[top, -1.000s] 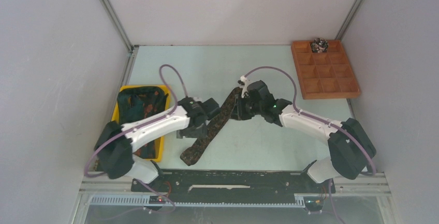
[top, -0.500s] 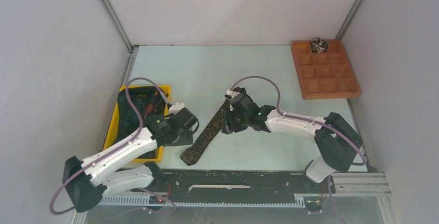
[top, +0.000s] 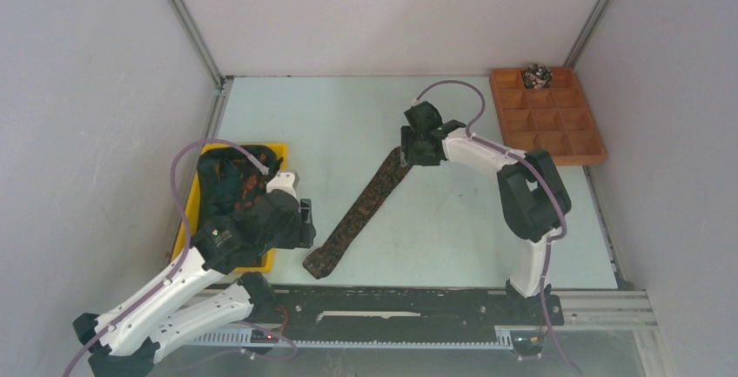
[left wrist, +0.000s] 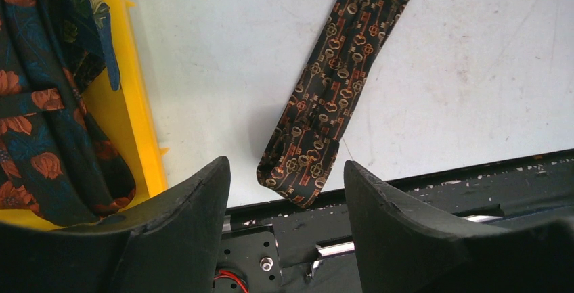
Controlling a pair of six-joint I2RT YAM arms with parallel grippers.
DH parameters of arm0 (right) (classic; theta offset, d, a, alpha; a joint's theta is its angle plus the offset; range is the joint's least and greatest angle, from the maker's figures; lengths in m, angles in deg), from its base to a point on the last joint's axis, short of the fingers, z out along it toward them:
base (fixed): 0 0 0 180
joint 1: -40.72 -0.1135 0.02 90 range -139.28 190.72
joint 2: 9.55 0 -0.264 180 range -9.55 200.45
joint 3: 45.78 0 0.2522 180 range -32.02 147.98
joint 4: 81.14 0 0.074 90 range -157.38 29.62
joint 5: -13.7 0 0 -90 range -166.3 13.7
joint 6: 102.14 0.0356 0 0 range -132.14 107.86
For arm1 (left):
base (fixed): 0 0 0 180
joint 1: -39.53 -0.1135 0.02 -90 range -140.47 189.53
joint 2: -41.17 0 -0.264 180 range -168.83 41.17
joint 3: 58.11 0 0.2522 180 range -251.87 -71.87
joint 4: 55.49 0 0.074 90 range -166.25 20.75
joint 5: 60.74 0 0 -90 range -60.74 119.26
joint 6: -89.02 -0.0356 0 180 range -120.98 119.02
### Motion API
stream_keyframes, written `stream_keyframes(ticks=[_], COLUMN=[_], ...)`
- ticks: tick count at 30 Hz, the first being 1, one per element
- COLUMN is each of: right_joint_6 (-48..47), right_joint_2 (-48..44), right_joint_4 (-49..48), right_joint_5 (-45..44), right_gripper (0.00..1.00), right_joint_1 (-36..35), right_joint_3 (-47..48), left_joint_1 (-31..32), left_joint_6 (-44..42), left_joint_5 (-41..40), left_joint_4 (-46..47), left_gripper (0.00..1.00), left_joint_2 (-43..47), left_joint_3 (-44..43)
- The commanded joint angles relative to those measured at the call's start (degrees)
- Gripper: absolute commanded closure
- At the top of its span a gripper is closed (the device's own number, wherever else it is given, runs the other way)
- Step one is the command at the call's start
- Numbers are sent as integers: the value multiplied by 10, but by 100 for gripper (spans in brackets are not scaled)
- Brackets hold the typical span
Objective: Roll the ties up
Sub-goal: Roll the tie at the center of the board.
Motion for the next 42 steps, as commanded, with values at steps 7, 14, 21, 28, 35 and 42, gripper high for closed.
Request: stream_keyframes(ticks=[7,14,21,28,35,42], right_joint_6=[-41,-44,-55,-53,-56,-87], right_joint_2=[130,170,211,234,233,233], right_joint_4=[87,106,143,157,155,153], right_joint_5=[-23,-24,-47,-49,-53,-57], right_gripper=[43,48,59,77,94,97], right_joint_1=[19,14,1,0,13,48], right_joint_3=[158,184,223,235,235,260], left_joint_1=[-1,0,2,5,10,11], left_joint_6=[-30,-26,-27,-25,-22,-13], left_joint_5=[8,3,6,3,-1,-16], left_joint_4=[23,22,22,21,20,15], left_gripper=[32,33,33,33,33,33], left_joint_2=[6,11,9,12,12,7], left_joint_3=[-13,-12,-12,-12,-12,-12])
